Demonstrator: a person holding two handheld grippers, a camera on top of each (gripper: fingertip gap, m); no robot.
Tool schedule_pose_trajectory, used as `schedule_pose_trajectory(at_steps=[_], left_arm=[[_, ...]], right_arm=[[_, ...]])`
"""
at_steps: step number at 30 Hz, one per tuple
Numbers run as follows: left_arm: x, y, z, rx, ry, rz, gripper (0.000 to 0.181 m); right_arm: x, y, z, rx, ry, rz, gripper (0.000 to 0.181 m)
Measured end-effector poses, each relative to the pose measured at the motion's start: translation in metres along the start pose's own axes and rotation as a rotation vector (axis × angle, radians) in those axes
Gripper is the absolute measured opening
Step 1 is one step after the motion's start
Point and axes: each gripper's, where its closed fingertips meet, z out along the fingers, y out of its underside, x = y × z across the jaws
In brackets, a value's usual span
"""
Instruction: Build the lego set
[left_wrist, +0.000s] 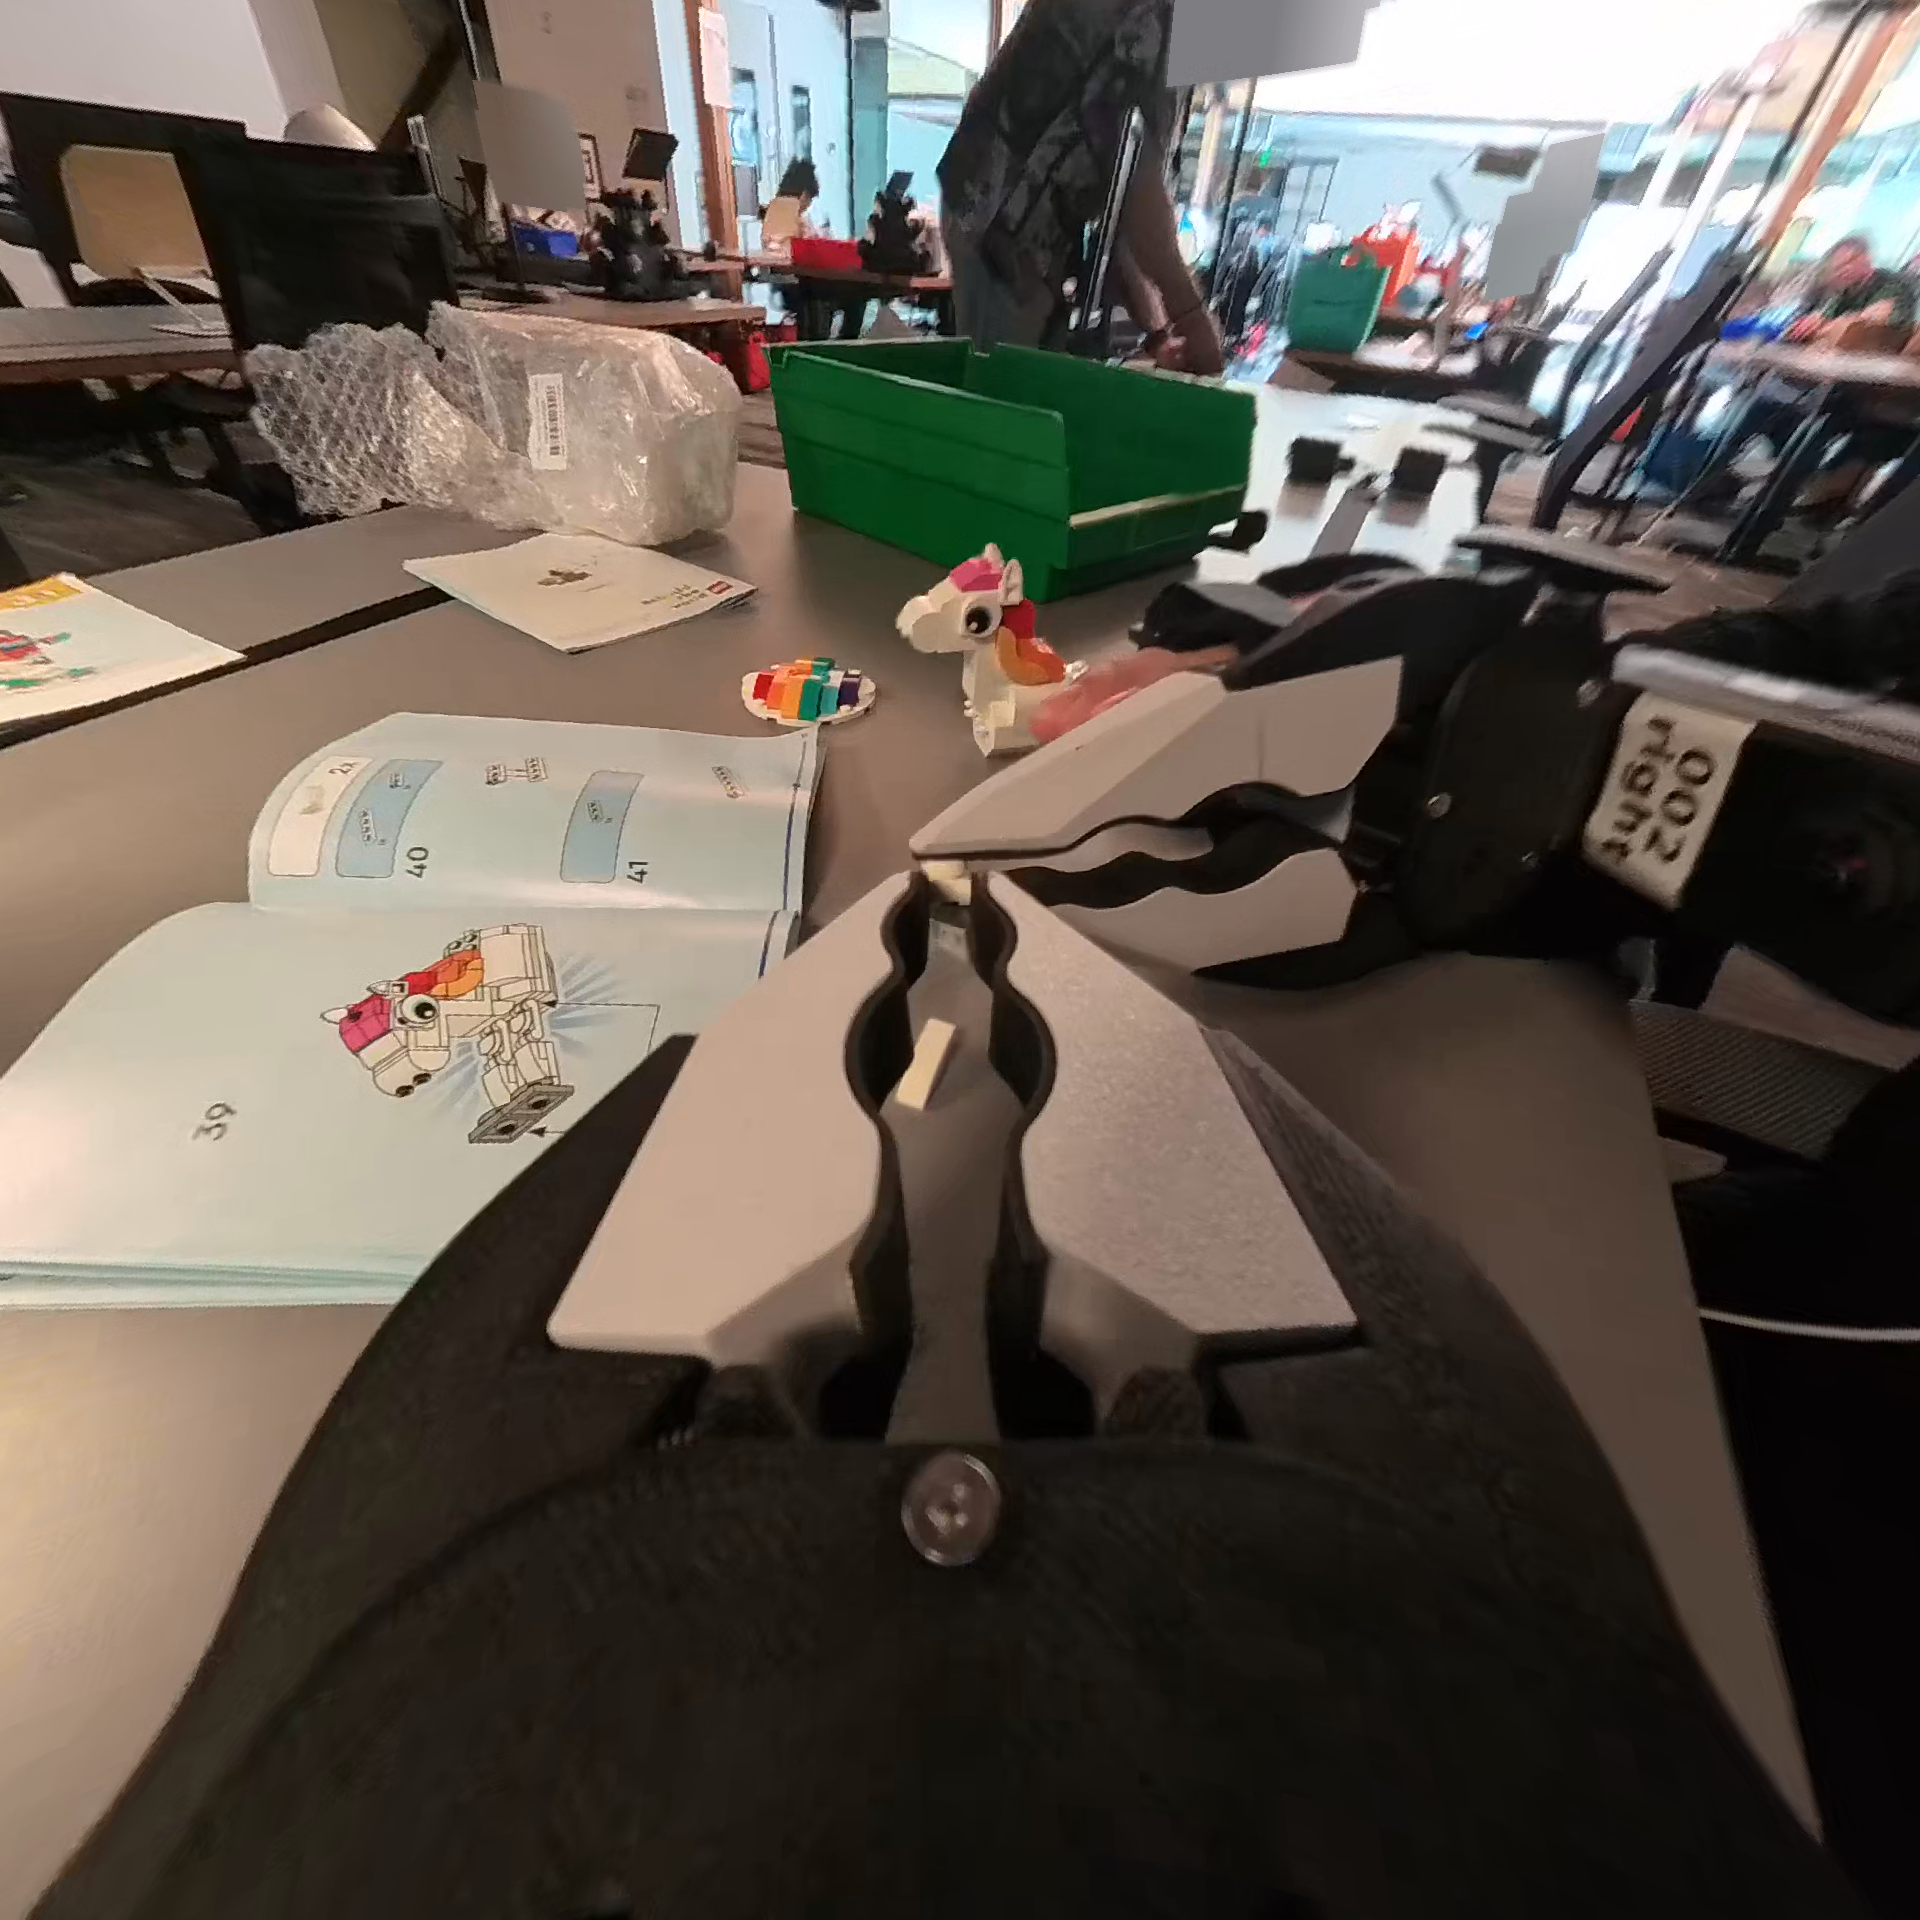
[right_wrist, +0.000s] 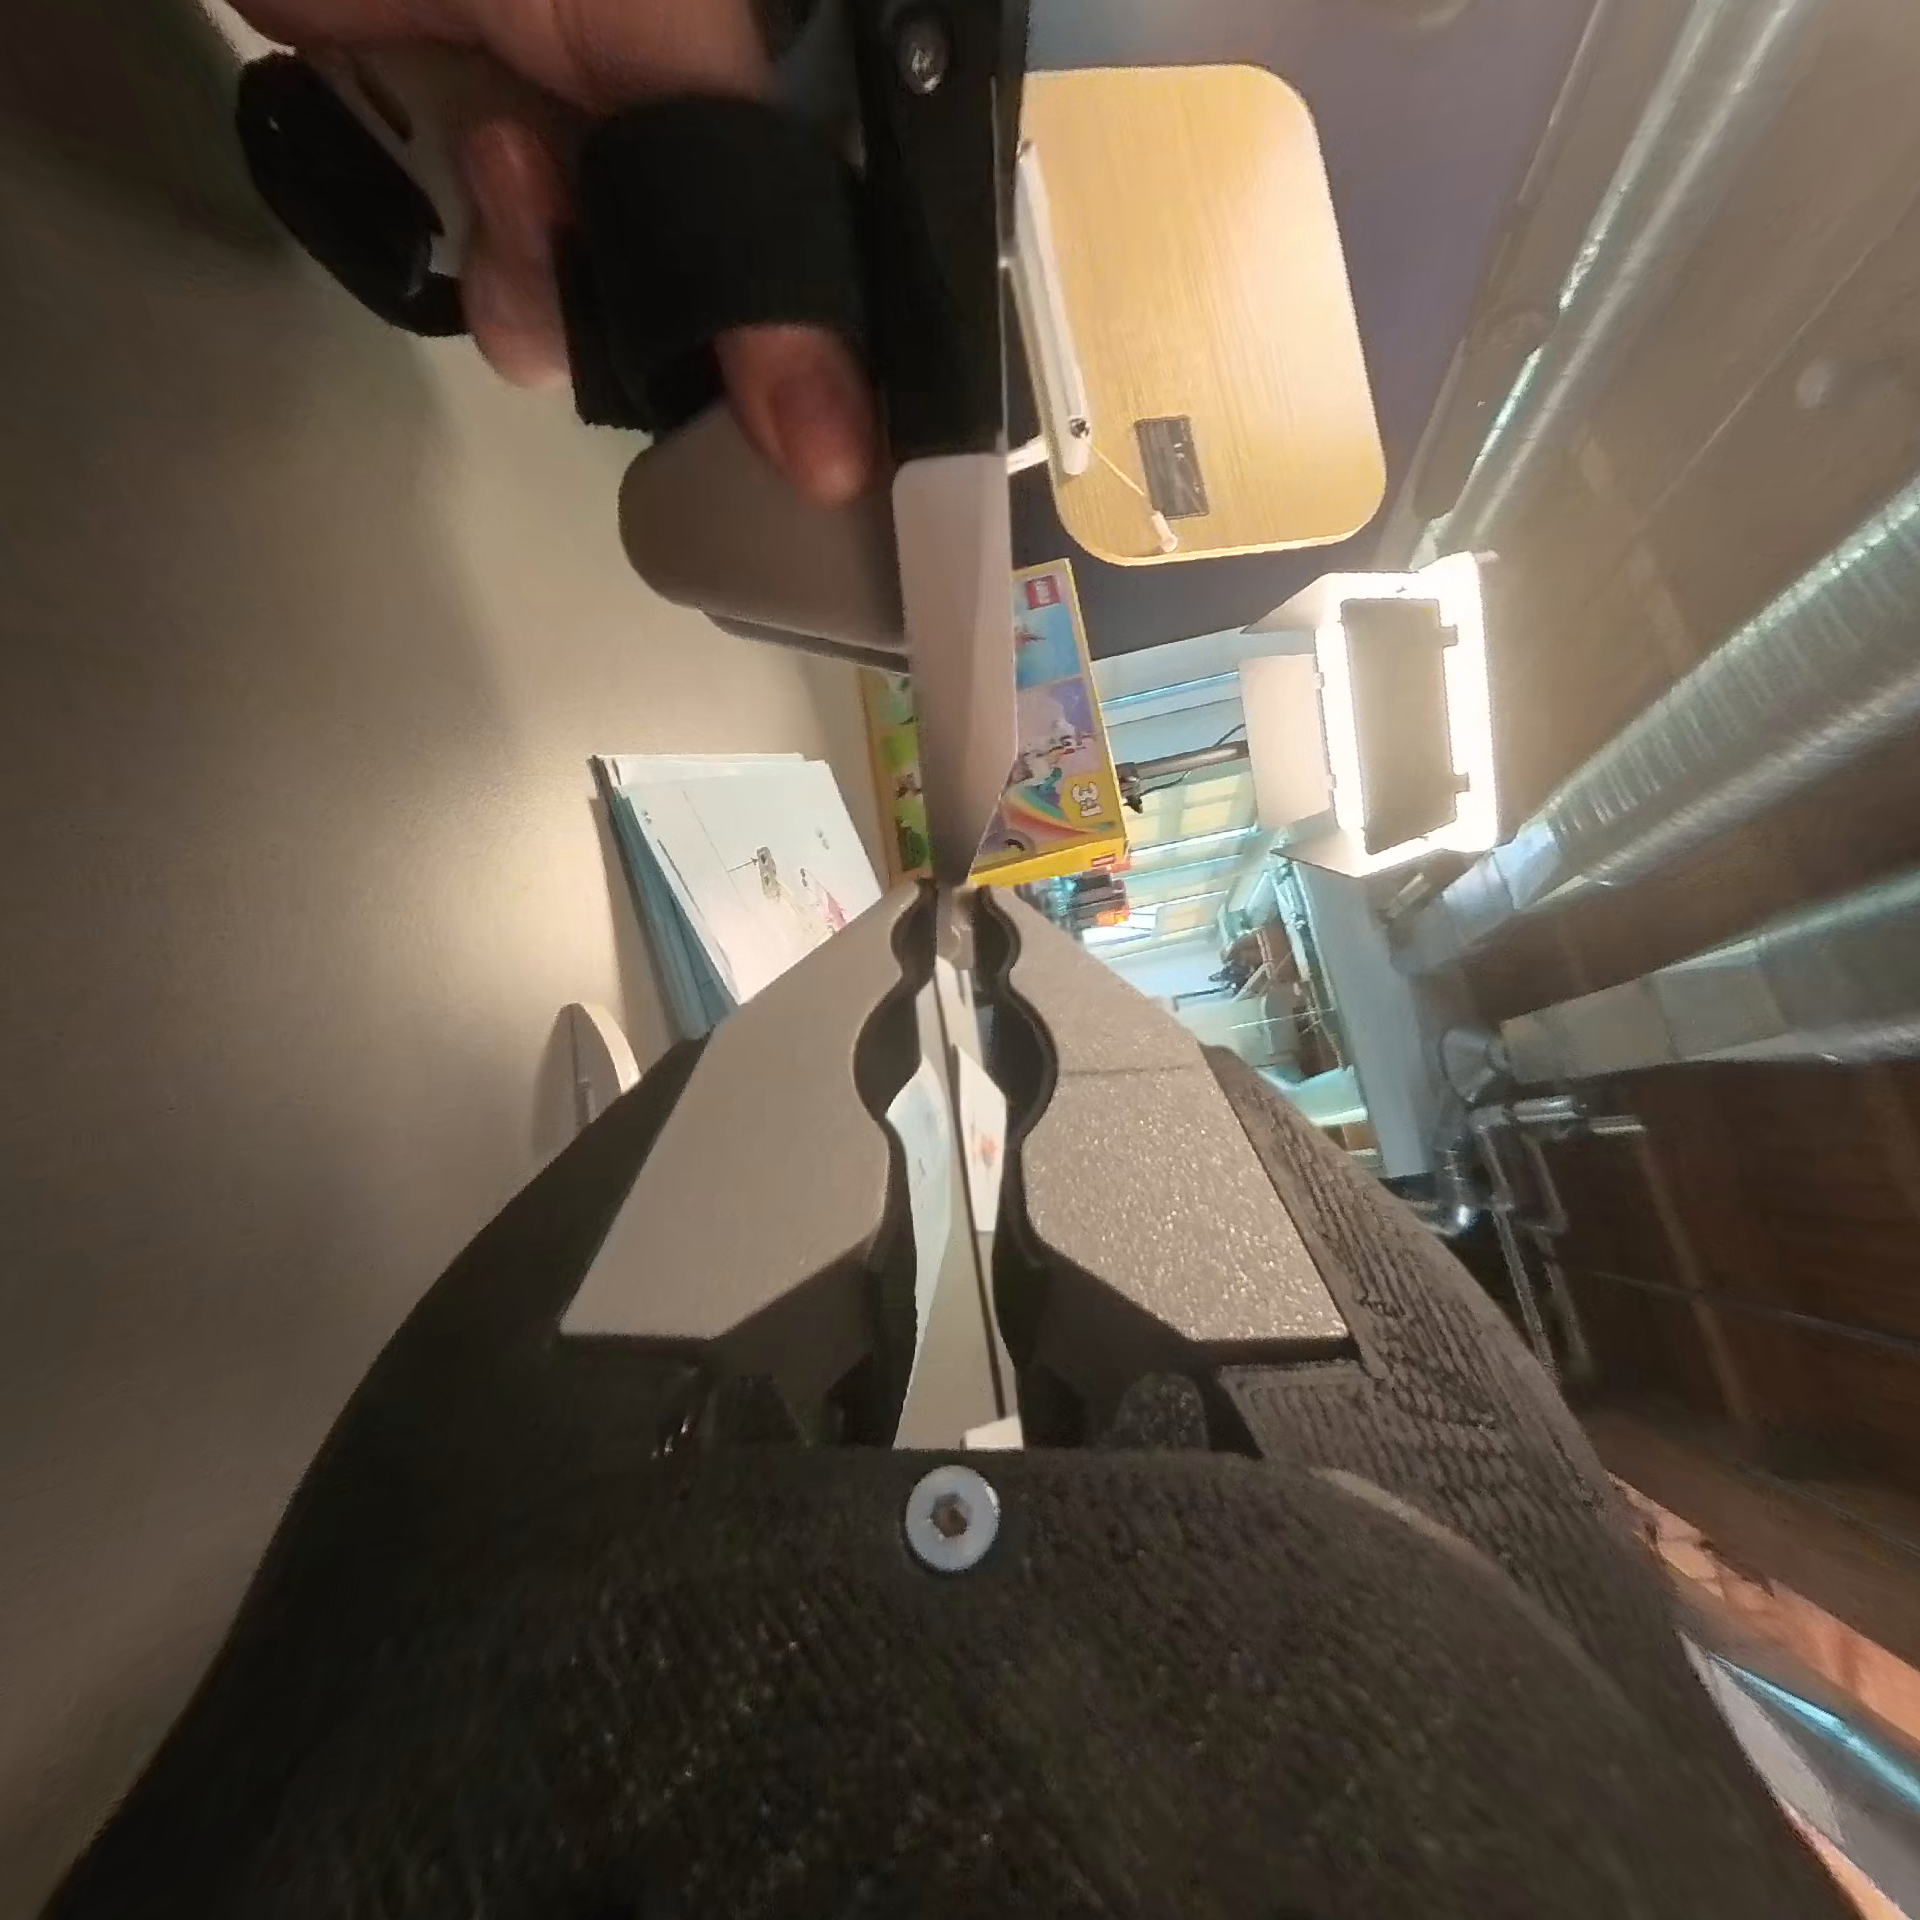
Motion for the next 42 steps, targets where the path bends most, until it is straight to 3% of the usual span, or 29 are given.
schedule_pose_trajectory(at_steps=[7,12,15,19,20,29,34,38,42], left_arm=[[-0.001,0.006,0.002,-0.048,-0.047,0.079,0.007],[0.0,0.002,0.001,-0.021,-0.01,0.036,0.007],[-0.001,-0.002,0.0,0.012,0.043,-0.052,0.007],[-0.001,-0.009,-0.004,0.069,0.147,-0.211,0.007],[-0.002,-0.01,-0.005,0.081,0.166,-0.254,0.007],[0.014,-0.004,-0.003,0.038,0.376,-0.439,0.007],[0.016,-0.005,-0.004,0.035,0.374,-0.406,0.007],[0.014,-0.008,-0.004,0.055,0.321,-0.333,0.007],[0.012,-0.004,-0.004,0.029,0.223,-0.181,0.008]], right_arm=[[-0.005,0.003,0.0,-0.052,0.001,-0.168,0.003],[-0.001,0.001,0.0,-0.021,0.007,-0.107,0.004],[0.001,0.0,0.001,0.039,0.007,0.024,0.005],[0.001,-0.002,0.0,0.098,-0.059,0.241,0.041],[0.003,-0.002,-0.001,0.122,-0.063,0.274,0.041],[0.001,-0.011,-0.014,0.248,-0.11,0.271,0.024],[0.002,-0.01,-0.015,0.252,-0.112,0.271,0.007],[0.004,-0.009,-0.013,0.207,-0.086,0.229,0.004],[0.003,-0.007,-0.011,0.132,-0.031,0.057,0.004]])
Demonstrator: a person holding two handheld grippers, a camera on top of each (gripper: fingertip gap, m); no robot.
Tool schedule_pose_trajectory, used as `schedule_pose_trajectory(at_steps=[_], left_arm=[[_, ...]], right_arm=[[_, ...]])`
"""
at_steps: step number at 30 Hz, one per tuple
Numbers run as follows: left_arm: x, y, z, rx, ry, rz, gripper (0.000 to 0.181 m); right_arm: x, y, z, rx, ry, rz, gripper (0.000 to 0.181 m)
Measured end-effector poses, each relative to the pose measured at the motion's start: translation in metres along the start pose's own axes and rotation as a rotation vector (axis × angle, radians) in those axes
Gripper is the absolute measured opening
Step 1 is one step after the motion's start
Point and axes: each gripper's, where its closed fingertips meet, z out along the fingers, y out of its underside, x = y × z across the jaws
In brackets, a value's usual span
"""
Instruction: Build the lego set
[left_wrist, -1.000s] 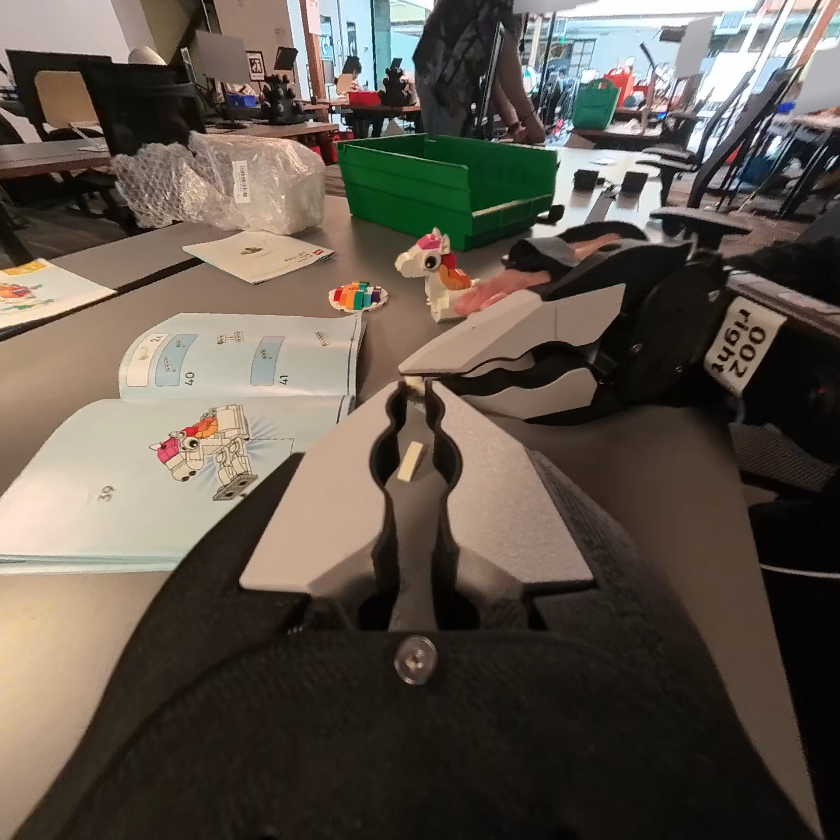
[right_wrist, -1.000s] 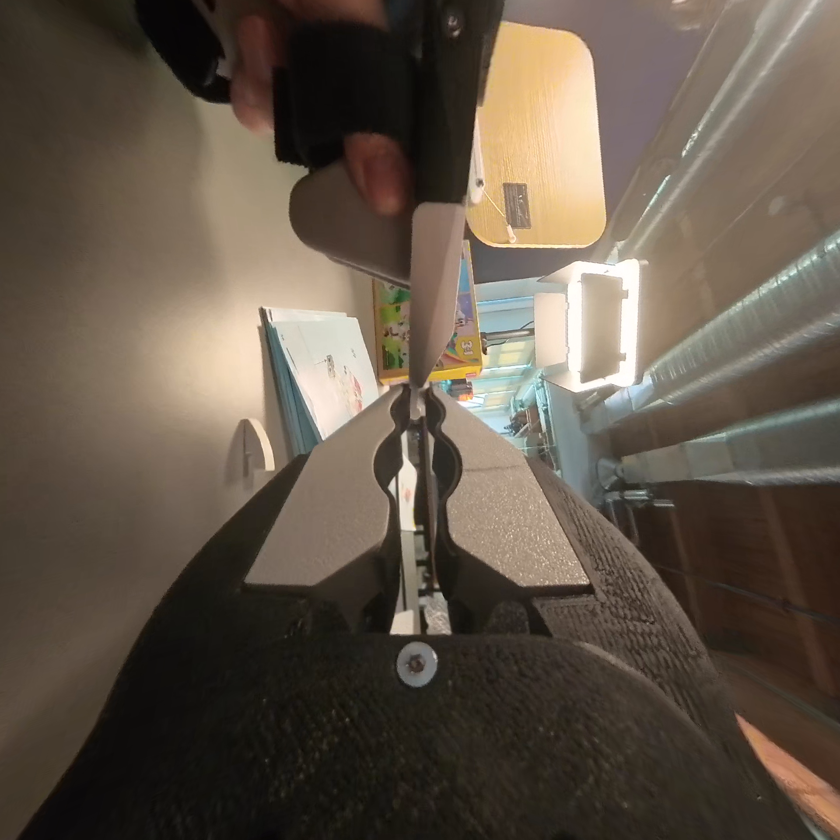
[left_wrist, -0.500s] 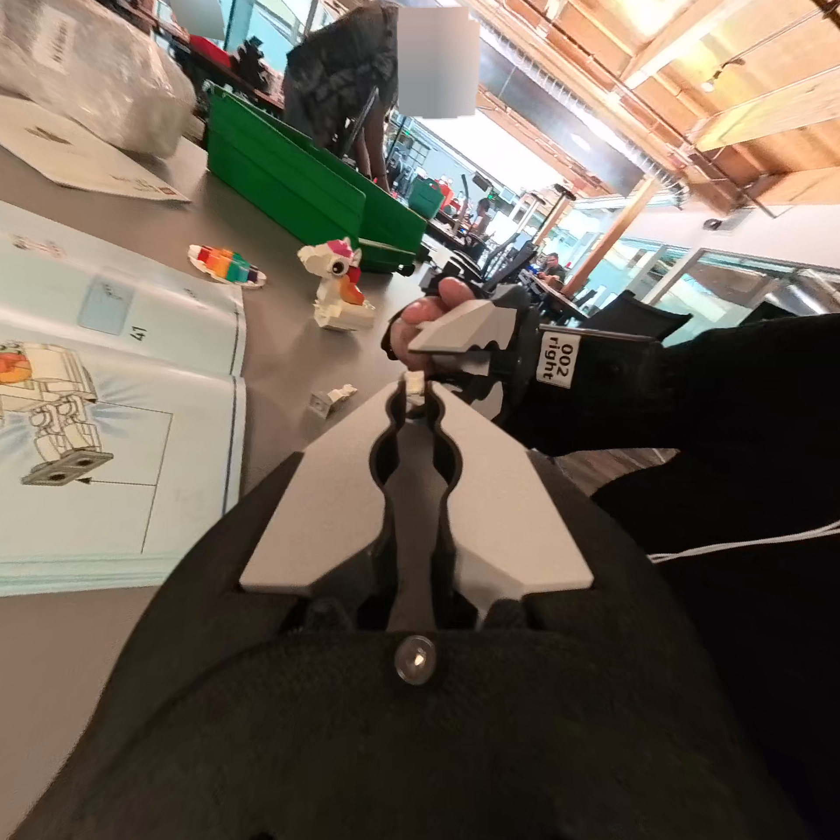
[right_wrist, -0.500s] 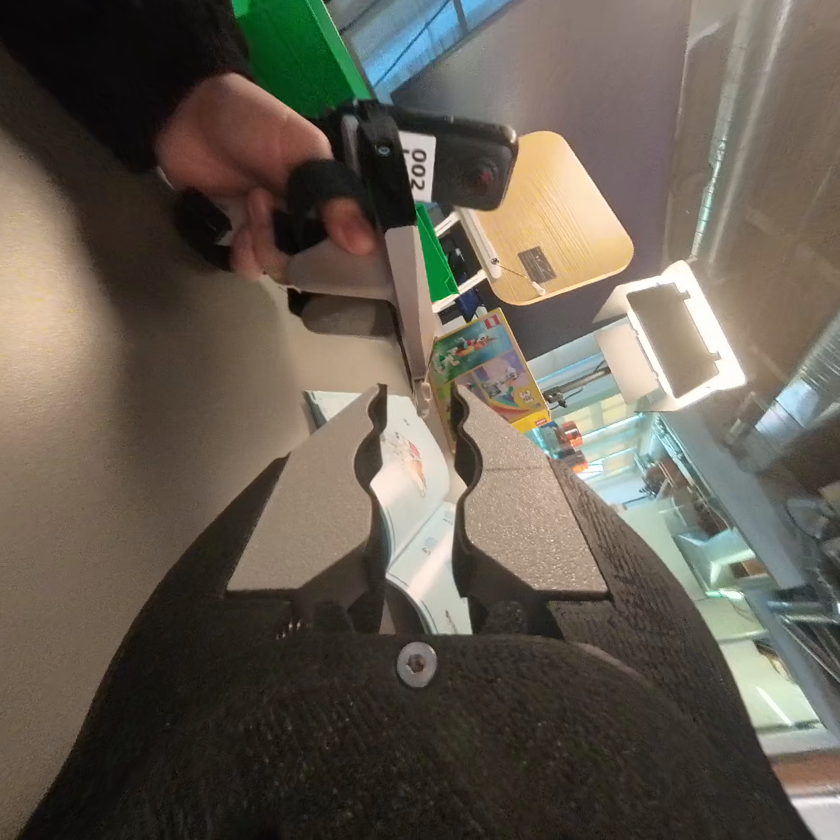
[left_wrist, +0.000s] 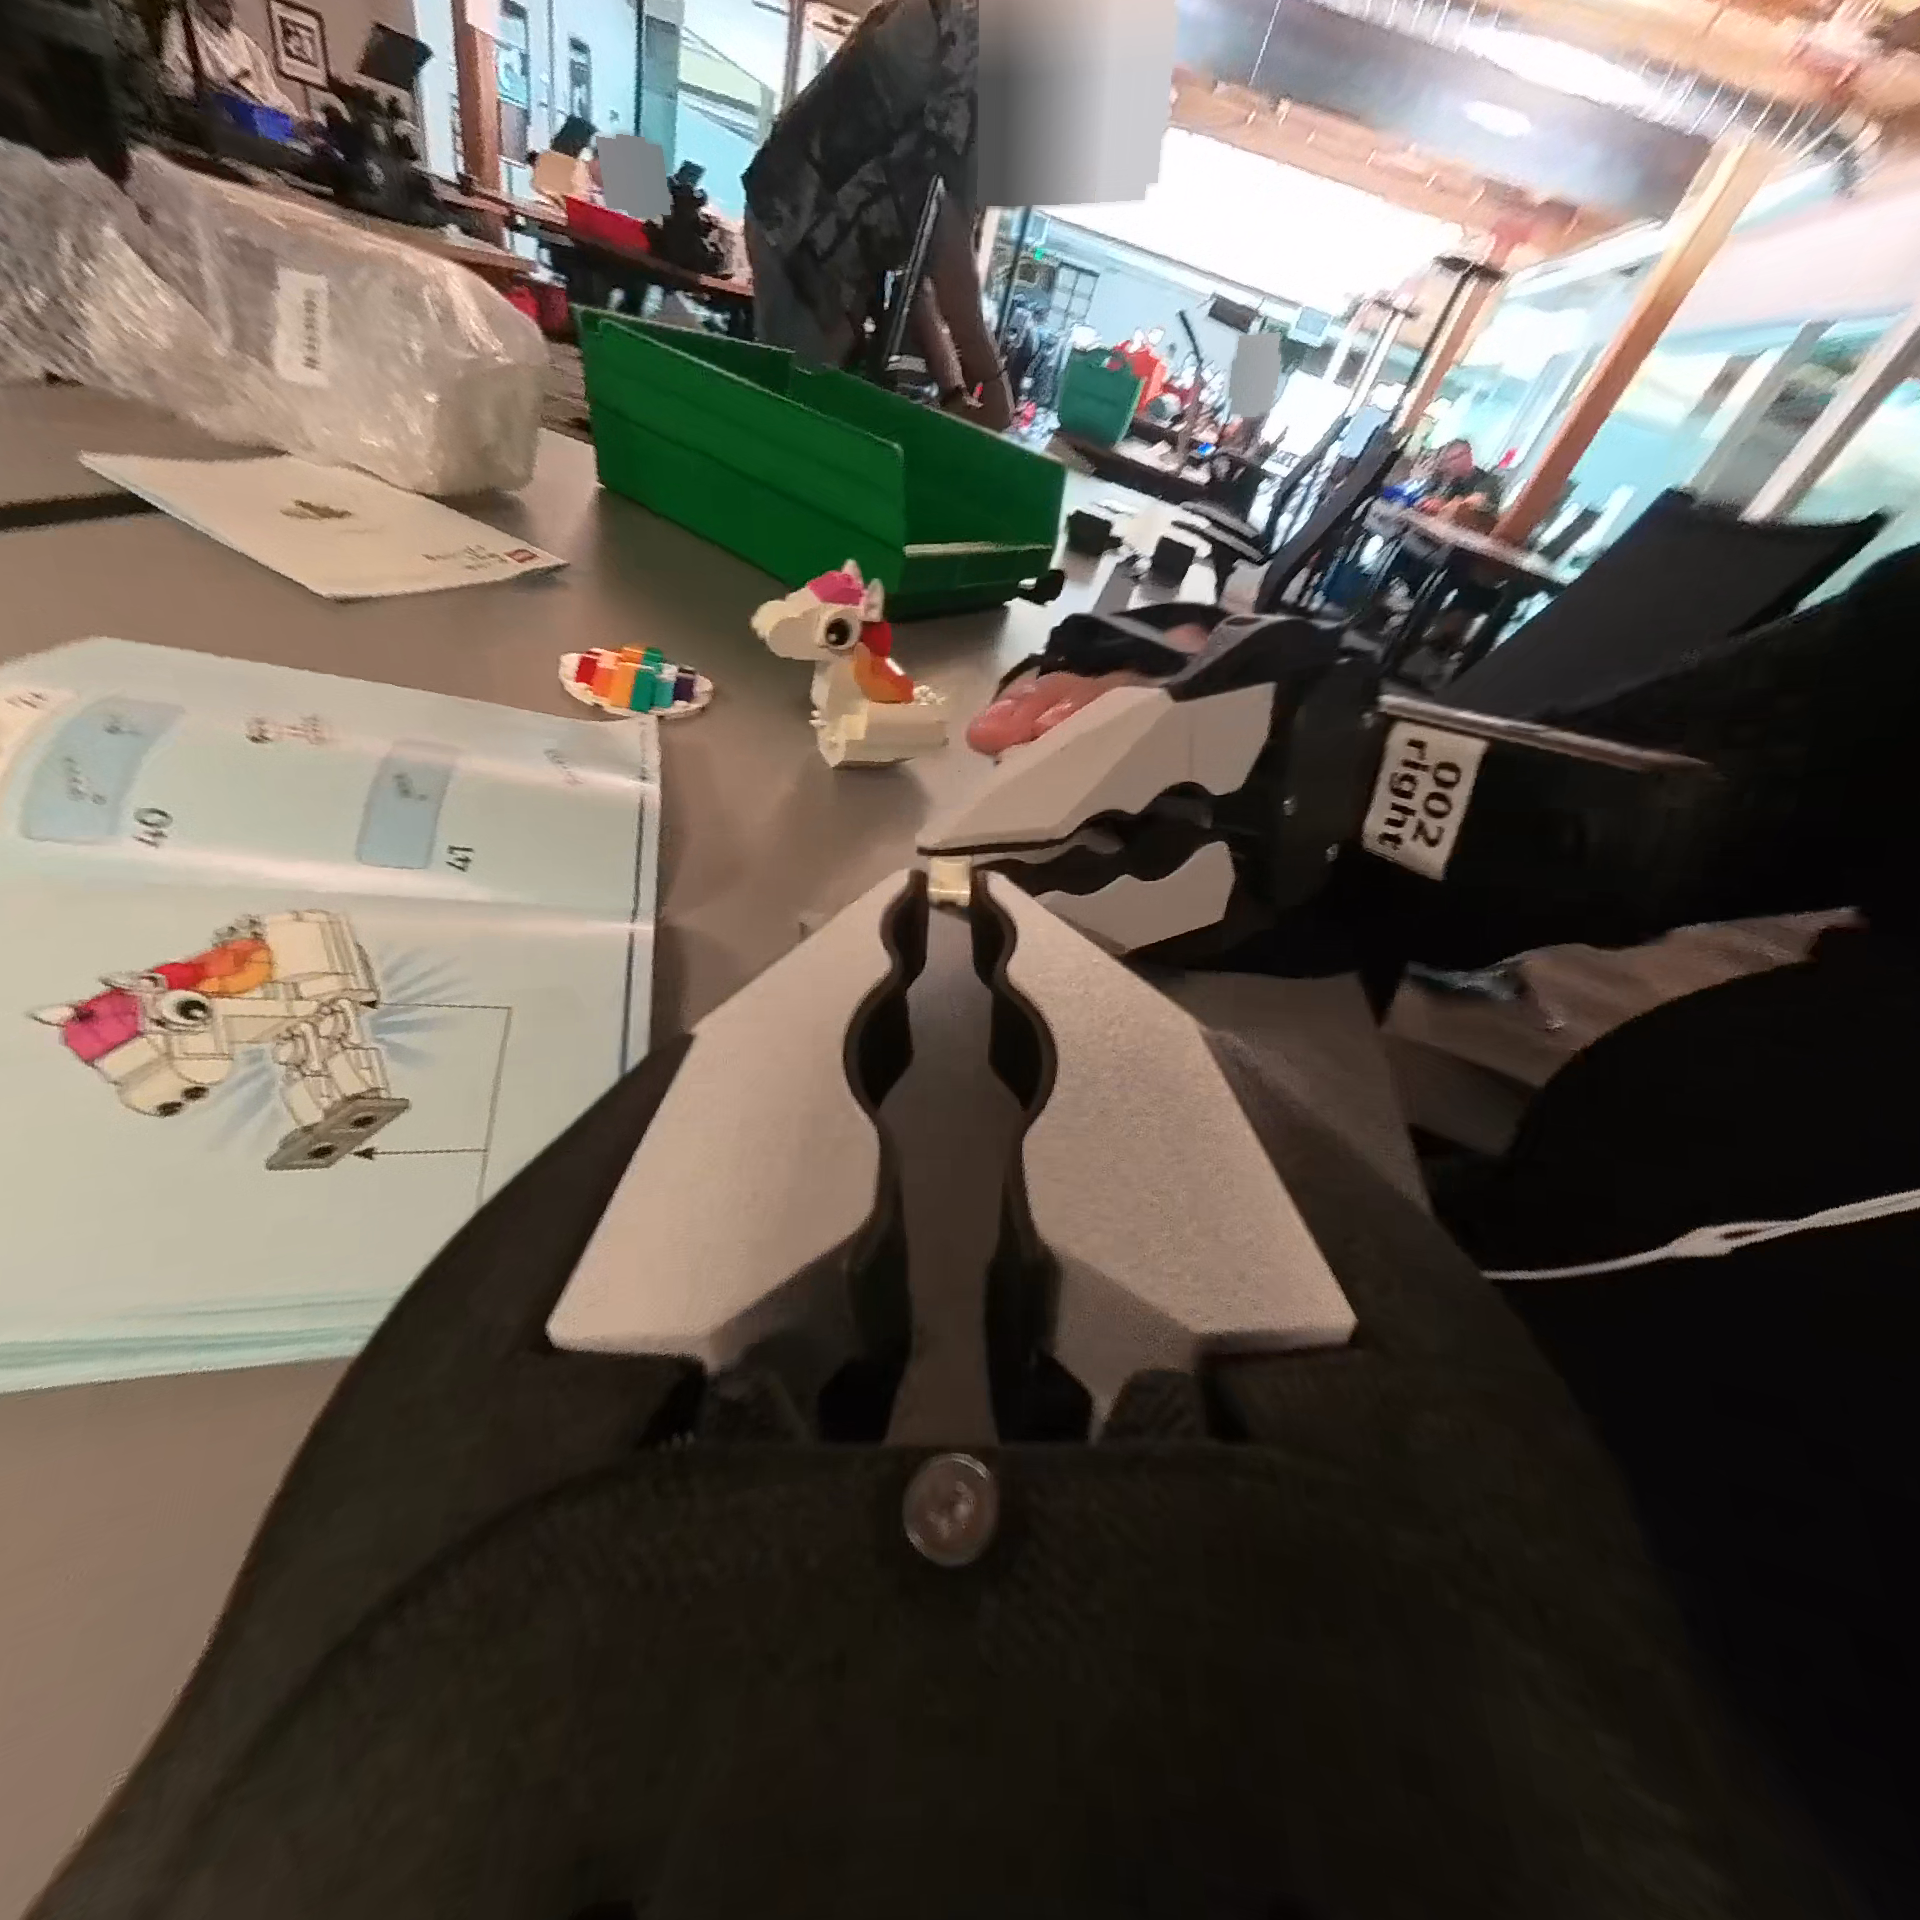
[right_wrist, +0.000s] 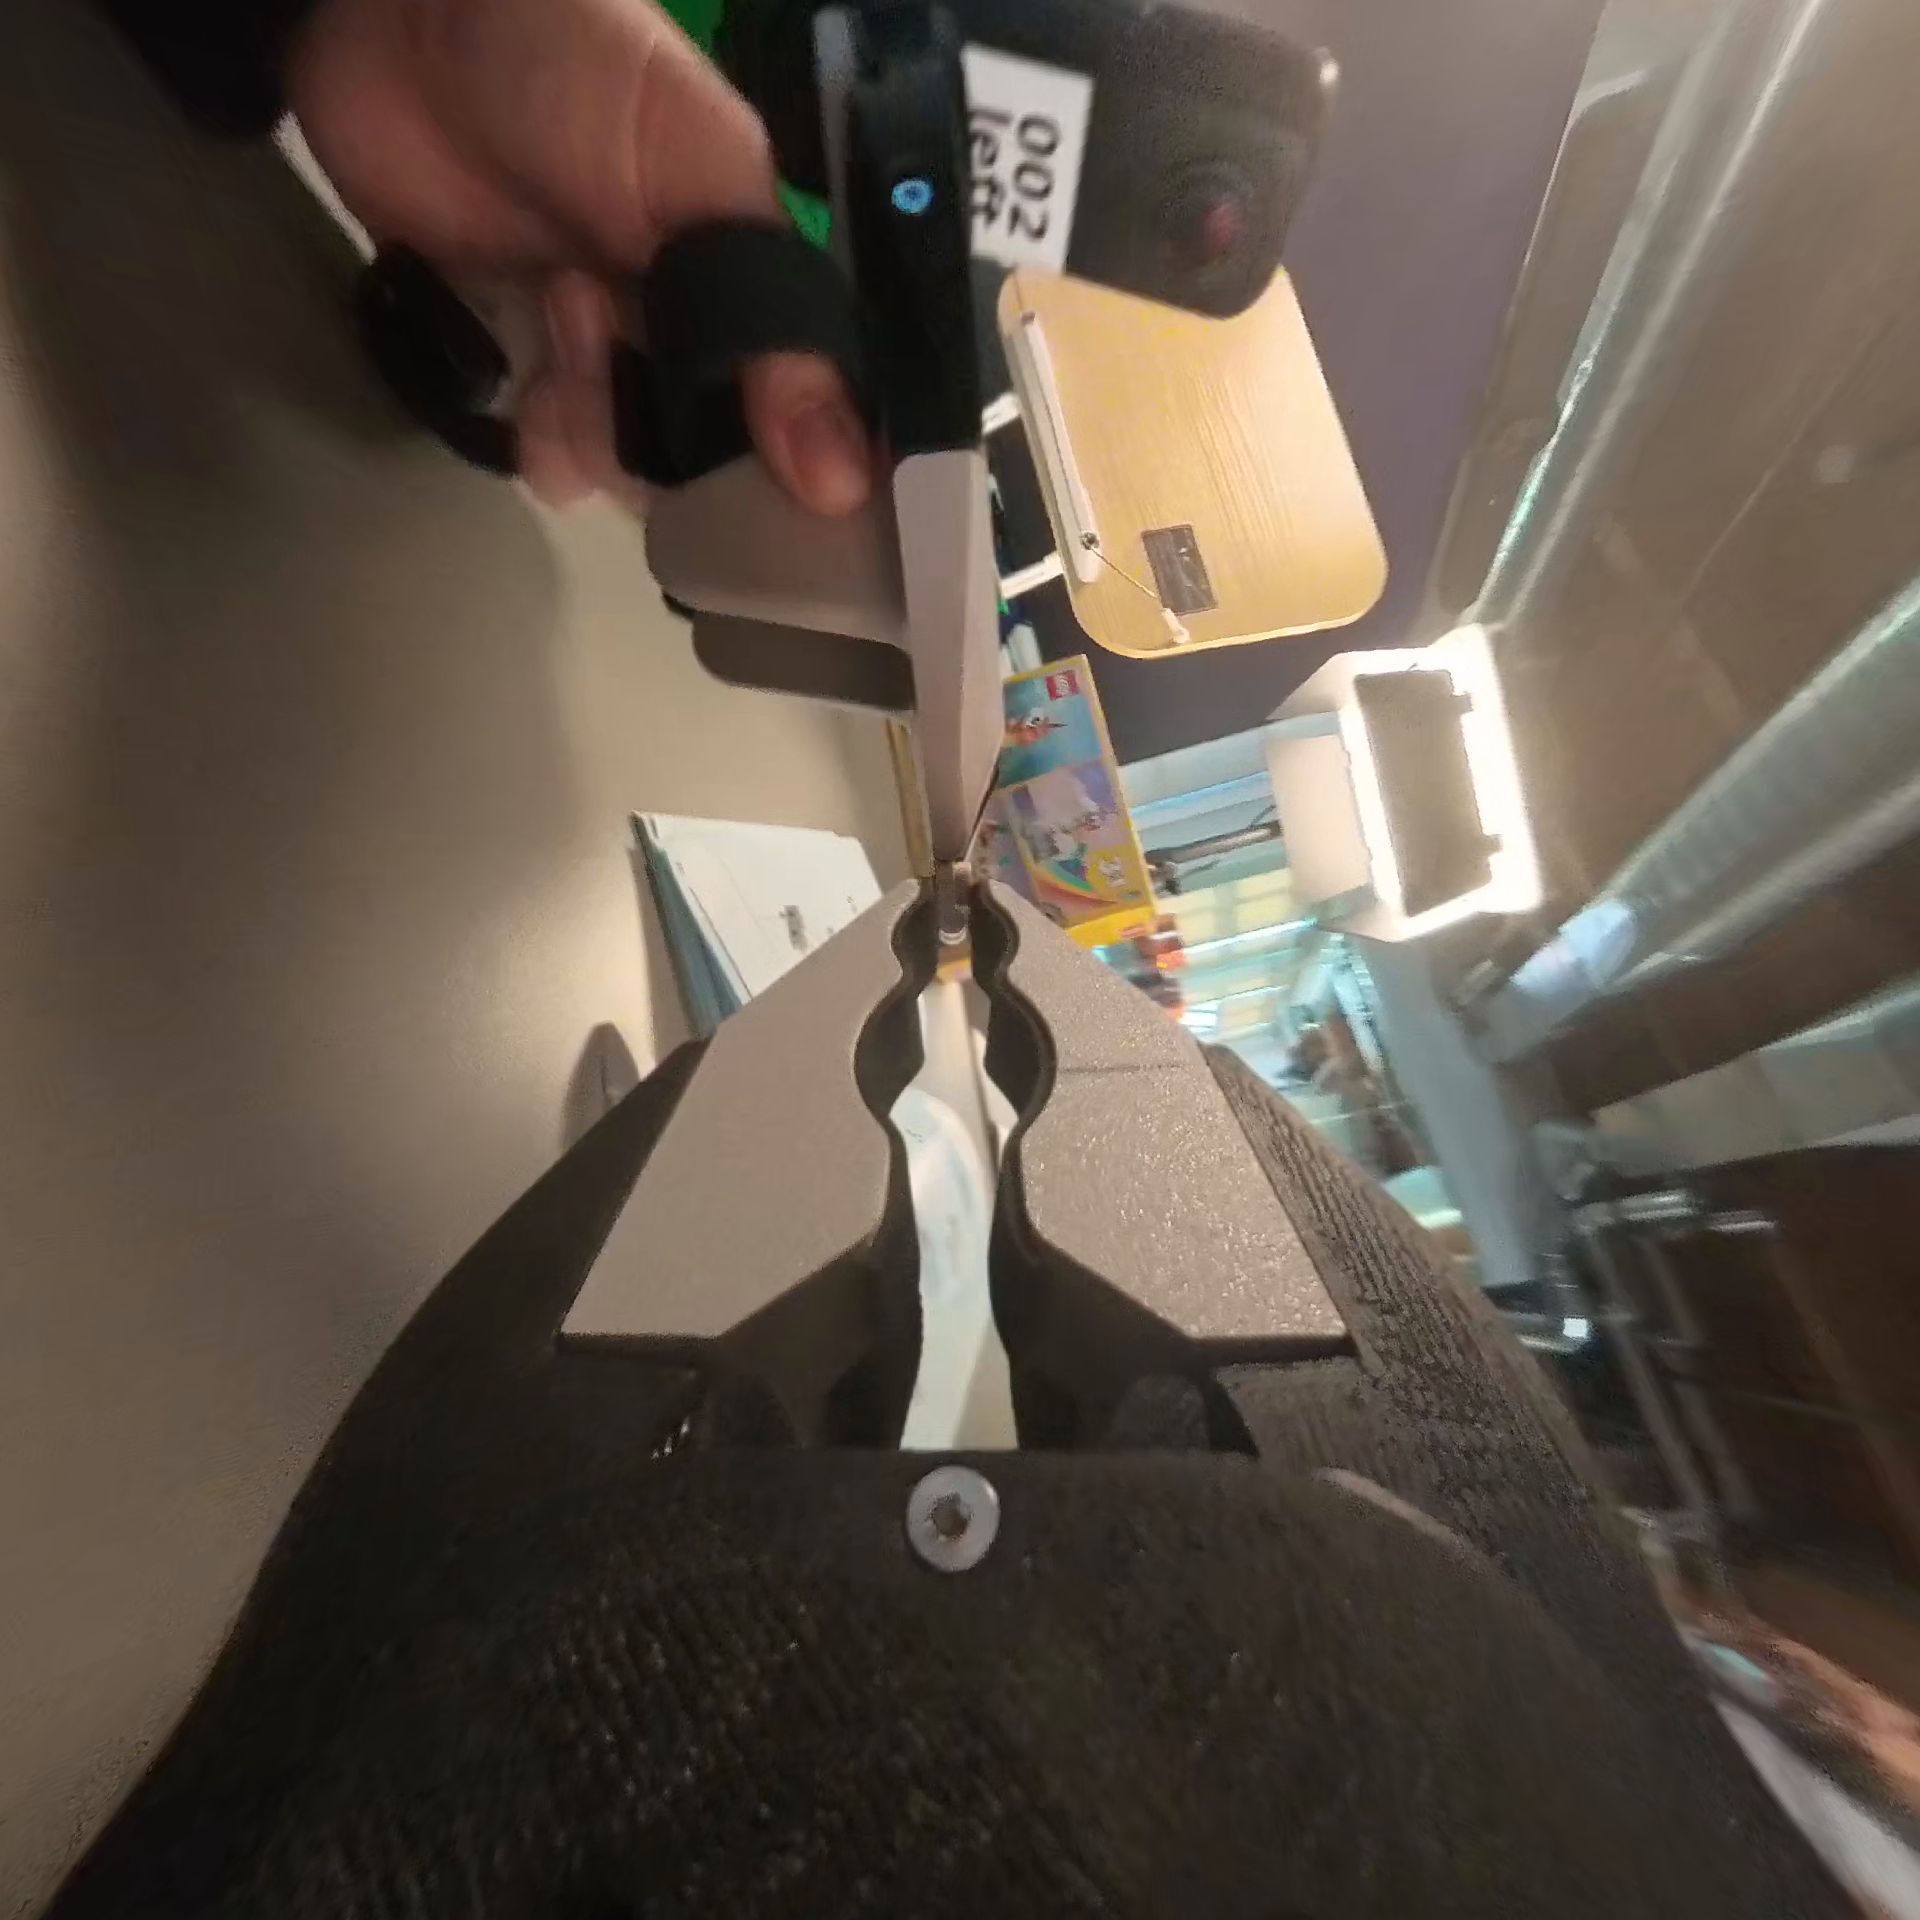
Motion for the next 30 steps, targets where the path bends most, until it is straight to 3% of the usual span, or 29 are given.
schedule_pose_trajectory(at_steps=[3,6,9,13,22,30], left_arm=[[-0.002,-0.001,-0.001,-0.004,-0.039,0.064,0.007],[-0.004,-0.001,-0.003,-0.02,-0.065,0.145,0.007],[-0.004,0.004,-0.004,-0.069,-0.087,0.279,0.007],[0.015,0.003,-0.005,-0.052,0.011,0.41,0.007],[0.047,0.017,0.0,-0.077,0.173,0.498,0.007],[0.045,0.012,-0.001,-0.052,0.147,0.499,0.007]], right_arm=[[0.001,0.001,0.002,-0.038,0.035,-0.091,0.004],[0.001,0.001,0.004,0.007,0.018,0.008,0.005],[-0.006,-0.007,-0.007,0.157,-0.172,0.356,0.033],[0.013,-0.017,-0.026,0.367,-0.347,0.813,0.024],[-0.012,-0.036,-0.04,0.424,-0.615,0.895,0.011],[-0.009,-0.037,-0.039,0.441,-0.586,0.884,0.005]])
